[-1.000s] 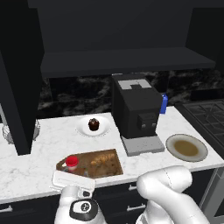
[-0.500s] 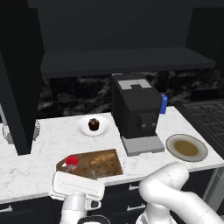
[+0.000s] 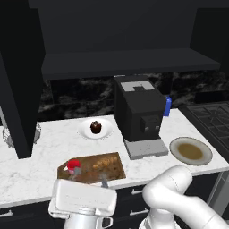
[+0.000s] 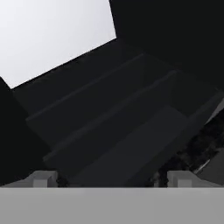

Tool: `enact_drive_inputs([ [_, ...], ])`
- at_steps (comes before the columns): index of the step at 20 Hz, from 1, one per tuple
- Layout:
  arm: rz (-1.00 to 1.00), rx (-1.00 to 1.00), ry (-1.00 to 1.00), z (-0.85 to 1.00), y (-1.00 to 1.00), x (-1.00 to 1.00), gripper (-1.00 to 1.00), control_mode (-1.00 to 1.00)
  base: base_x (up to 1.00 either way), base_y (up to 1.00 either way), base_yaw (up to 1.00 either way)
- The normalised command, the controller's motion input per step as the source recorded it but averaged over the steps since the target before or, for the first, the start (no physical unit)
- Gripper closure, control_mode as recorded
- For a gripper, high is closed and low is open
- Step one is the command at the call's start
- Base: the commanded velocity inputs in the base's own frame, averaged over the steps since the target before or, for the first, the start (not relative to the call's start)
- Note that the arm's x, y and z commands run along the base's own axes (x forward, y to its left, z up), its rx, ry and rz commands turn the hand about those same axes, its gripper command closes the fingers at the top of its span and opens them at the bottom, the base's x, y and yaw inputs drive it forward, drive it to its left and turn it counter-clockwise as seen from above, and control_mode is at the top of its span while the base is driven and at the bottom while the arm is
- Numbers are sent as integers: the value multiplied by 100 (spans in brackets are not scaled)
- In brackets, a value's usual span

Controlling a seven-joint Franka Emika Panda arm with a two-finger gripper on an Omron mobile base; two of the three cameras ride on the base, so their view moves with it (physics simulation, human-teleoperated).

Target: From the different types of pastries on the counter, select a croissant and place it on the cutting board. Then retrieve a jar of jam from the cabinet and place it alongside the croissant on the cutting board.

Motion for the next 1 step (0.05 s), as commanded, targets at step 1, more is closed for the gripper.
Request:
enact_drive_inputs([
  [1,0,19,-19,100,0,-98,-100,-100,0,0,0],
])
